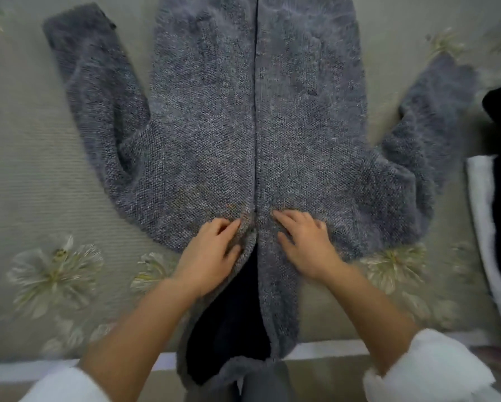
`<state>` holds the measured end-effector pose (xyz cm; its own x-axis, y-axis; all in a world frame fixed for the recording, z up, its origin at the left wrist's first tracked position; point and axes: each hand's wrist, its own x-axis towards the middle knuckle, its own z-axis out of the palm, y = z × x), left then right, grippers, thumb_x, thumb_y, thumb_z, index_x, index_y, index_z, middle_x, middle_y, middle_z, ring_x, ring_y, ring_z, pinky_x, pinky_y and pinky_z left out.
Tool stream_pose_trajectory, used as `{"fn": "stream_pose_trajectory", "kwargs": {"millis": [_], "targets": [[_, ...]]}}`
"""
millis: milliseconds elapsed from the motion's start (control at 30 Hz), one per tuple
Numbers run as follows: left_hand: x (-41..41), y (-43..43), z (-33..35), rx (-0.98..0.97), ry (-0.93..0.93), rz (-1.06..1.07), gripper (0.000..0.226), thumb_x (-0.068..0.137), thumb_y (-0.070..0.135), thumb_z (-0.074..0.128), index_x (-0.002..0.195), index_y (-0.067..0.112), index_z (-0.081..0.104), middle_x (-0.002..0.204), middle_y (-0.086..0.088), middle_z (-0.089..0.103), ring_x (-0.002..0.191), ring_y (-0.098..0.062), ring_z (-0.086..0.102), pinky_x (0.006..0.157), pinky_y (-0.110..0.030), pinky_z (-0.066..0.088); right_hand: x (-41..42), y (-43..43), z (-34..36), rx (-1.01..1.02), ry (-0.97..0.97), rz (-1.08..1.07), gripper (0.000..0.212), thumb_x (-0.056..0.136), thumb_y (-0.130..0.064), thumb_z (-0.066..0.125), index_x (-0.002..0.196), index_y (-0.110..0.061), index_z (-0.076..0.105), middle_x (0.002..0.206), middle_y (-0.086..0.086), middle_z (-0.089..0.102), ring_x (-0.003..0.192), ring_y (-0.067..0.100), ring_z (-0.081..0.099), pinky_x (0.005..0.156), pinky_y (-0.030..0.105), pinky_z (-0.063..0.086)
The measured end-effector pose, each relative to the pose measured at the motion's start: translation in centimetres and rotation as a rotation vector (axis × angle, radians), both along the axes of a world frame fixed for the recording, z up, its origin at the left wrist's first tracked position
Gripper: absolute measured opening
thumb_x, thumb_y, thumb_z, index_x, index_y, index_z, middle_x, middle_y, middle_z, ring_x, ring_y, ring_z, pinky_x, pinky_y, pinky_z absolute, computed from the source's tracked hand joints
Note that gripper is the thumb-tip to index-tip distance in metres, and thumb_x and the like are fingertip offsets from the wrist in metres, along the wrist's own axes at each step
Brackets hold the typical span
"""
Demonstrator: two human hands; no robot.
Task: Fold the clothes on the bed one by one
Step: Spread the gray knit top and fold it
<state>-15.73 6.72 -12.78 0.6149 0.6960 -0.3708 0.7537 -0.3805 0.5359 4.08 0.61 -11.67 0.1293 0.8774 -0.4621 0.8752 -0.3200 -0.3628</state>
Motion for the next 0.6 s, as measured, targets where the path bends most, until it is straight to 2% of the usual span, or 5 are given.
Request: {"fn": "stream_pose_trajectory", "kwargs": {"millis": [167, 233, 367, 467, 600], "targets": [[-6.8, -3.4, 0.0, 0.232, -0.181, 0.125, 0.048, 0.088, 0.002, 0.044, 0.135, 0.008, 0.052, 0.133, -0.014, 0.052, 0.12, -0.031, 0.05, 0.102, -0.038, 0.041, -0.5, -7.8, 1.9, 0.352, -0.115, 0.14, 0.063, 0.065, 0.002, 0.072, 0.126, -0.008, 0.056, 0.127, 0.009, 0.057, 0.117, 0.025, 0.047, 0.092, 0.047, 0.044], [-9.8, -4.9, -0.4, 0.329, -0.083, -0.066, 0.068, 0.075, -0.001, 0.05, 0.141, 0.012, 0.041, 0.143, -0.014, 0.043, 0.13, -0.033, 0.042, 0.101, -0.048, 0.043, -0.9, -11.2, 1.5, 0.256, -0.165, 0.385, 0.085, 0.051, -0.005, 0.076, 0.131, -0.011, 0.048, 0.137, 0.009, 0.054, 0.124, 0.025, 0.044, 0.096, 0.045, 0.042], [-11.4, -6.2, -0.9, 0.376, 0.052, -0.428, 0.093, 0.07, 0.015, 0.061, 0.152, 0.026, 0.018, 0.156, -0.008, 0.022, 0.145, -0.028, 0.017, 0.112, -0.041, 0.018, -2.0, -14.2, 0.0, 0.038, -0.188, 0.613, 0.104, 0.054, -0.022, 0.082, 0.147, -0.022, 0.034, 0.153, 0.001, 0.032, 0.142, 0.021, 0.028, 0.107, 0.046, 0.025], [-9.1, -5.3, -0.9, 0.365, 0.077, -0.638, 0.099, 0.06, 0.034, 0.081, 0.147, 0.035, 0.033, 0.155, -0.01, 0.026, 0.142, -0.033, 0.026, 0.112, -0.044, 0.017, -2.7, -12.7, -0.3, 0.096, -0.214, 0.671, 0.081, 0.064, -0.042, 0.08, 0.138, -0.027, 0.05, 0.145, -0.002, 0.047, 0.135, 0.018, 0.042, 0.106, 0.05, 0.026], [-6.7, -3.9, 0.5, 0.416, -0.048, -0.68, 0.045, 0.075, 0.039, 0.066, 0.12, 0.036, 0.064, 0.147, -0.005, 0.039, 0.133, -0.029, 0.037, 0.108, -0.047, 0.024, -2.0, -10.3, 1.6, 0.233, 0.026, 0.465, 0.04, 0.088, -0.02, 0.053, 0.127, -0.019, 0.062, 0.107, -0.002, 0.073, 0.114, 0.014, 0.062, 0.106, 0.041, 0.042]]}}
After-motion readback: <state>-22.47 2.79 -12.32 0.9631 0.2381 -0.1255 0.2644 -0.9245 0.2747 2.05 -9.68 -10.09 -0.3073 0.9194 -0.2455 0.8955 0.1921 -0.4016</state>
